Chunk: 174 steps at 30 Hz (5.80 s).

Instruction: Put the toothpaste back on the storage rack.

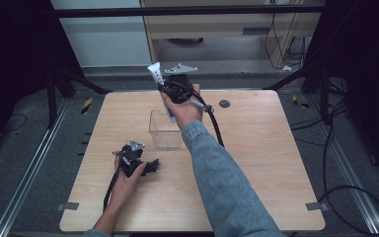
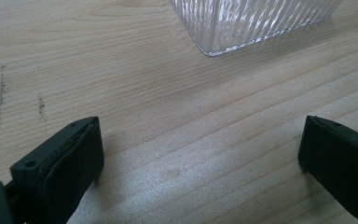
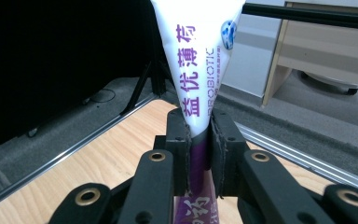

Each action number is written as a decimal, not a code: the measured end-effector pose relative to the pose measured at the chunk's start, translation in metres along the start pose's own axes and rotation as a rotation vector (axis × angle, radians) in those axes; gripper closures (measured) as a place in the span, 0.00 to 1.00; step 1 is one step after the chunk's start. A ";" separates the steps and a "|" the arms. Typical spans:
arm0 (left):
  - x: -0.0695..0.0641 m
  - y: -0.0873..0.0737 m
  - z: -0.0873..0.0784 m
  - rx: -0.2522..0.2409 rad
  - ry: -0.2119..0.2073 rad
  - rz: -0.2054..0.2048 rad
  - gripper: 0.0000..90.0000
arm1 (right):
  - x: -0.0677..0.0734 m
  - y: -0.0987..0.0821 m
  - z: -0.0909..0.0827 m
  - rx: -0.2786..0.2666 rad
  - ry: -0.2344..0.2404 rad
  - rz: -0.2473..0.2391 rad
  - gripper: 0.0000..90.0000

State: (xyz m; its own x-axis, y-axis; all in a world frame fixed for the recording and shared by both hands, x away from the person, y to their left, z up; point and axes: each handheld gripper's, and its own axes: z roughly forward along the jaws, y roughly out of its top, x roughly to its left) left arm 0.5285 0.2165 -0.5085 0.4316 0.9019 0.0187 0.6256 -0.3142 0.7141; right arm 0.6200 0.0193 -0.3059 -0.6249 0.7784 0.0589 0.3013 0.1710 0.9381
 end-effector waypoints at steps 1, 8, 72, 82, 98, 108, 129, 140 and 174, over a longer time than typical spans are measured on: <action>0.000 0.000 0.000 0.001 0.000 0.001 0.00 | -0.001 0.000 0.001 -0.004 -0.002 -0.001 0.88; 0.000 0.000 0.000 0.001 0.000 0.001 0.00 | -0.003 -0.006 0.010 -0.004 -0.017 -0.001 0.88; 0.000 0.000 0.000 0.001 -0.001 0.000 0.00 | 0.011 -0.067 0.033 0.070 -0.002 -0.044 0.88; 0.000 0.001 0.001 0.002 -0.003 0.001 0.00 | 0.011 -0.074 0.032 0.090 -0.002 -0.046 0.88; 0.000 0.001 0.001 0.004 -0.002 0.001 0.00 | 0.010 -0.083 0.034 0.124 -0.001 -0.058 0.88; 0.000 0.001 0.001 0.004 -0.003 0.002 0.00 | 0.013 -0.091 0.035 0.139 0.004 -0.051 0.88; 0.001 0.001 0.001 0.002 -0.004 0.003 0.00 | 0.014 -0.095 0.034 0.150 0.001 -0.041 0.88; 0.001 0.001 0.001 0.004 -0.003 0.002 0.00 | 0.019 -0.091 0.044 0.167 -0.014 -0.042 0.88; 0.001 0.001 0.001 0.002 -0.007 0.005 0.00 | 0.025 -0.085 0.068 0.210 -0.025 -0.040 0.87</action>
State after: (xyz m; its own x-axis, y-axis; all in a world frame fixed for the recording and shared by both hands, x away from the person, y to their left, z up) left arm 0.5307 0.2167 -0.5084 0.4397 0.8980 0.0176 0.6247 -0.3198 0.7124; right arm 0.6280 0.0656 -0.4072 -0.6220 0.7829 0.0123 0.4221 0.3220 0.8474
